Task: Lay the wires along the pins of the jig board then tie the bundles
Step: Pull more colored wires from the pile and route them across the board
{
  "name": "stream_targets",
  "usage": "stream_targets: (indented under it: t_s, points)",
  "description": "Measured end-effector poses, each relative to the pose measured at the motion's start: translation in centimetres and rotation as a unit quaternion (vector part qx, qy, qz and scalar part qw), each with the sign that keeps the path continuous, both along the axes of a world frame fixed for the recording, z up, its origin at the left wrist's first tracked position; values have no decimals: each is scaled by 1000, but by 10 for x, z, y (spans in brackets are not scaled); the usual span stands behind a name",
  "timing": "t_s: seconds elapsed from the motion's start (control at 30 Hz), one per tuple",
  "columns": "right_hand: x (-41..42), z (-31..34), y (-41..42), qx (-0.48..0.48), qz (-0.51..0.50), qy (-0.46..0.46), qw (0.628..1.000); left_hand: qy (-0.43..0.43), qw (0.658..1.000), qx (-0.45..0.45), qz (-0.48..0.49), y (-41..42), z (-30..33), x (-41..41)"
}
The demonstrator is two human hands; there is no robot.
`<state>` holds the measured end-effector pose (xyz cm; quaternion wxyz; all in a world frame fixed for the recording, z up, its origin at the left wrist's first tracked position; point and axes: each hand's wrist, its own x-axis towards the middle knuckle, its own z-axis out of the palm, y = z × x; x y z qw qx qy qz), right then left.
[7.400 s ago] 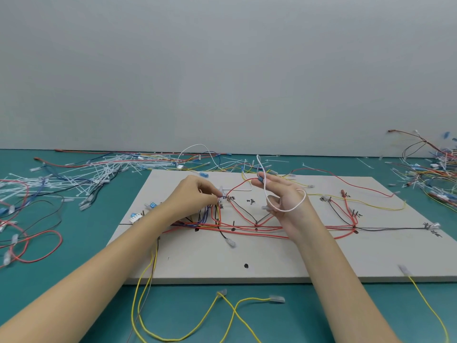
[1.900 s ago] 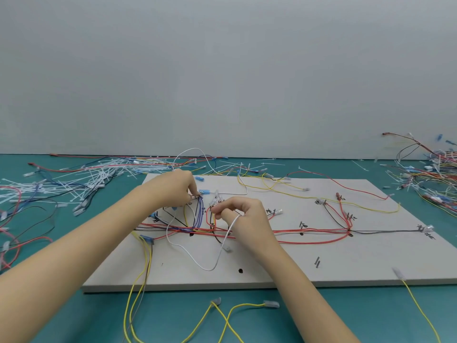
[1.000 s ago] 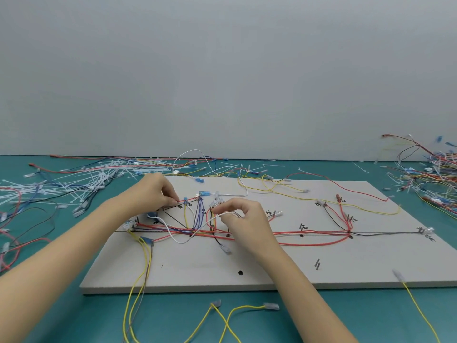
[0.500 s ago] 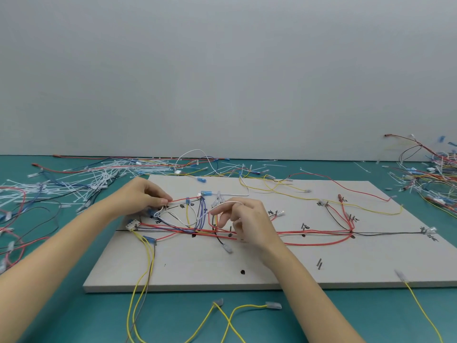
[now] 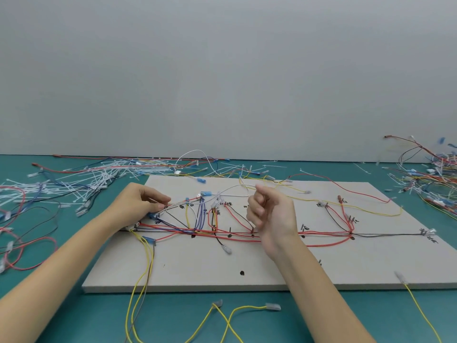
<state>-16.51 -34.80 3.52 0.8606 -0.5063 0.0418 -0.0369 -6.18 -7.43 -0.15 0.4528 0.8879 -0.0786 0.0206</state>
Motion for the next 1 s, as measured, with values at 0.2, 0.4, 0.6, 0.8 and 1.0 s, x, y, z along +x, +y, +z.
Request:
stream_targets:
  t_s: [0.2, 0.4, 0.6, 0.8, 1.0]
  points:
    - [3, 2, -4, 85, 10, -28, 996, -16, 999, 18, 21, 1, -1, -2]
    - [5, -2, -9, 235, 58, 17, 970, -36, 998, 32, 31, -3, -1, -7]
    - [4, 0, -6, 215, 59, 21, 975, -47, 998, 32, 29, -4, -1, -11]
    - [3, 3, -4, 301, 79, 10, 950, -44, 998, 22, 41, -7, -4, -11]
    - [4, 3, -5, 307, 73, 6, 949, -48, 998, 15, 38, -6, -5, -10]
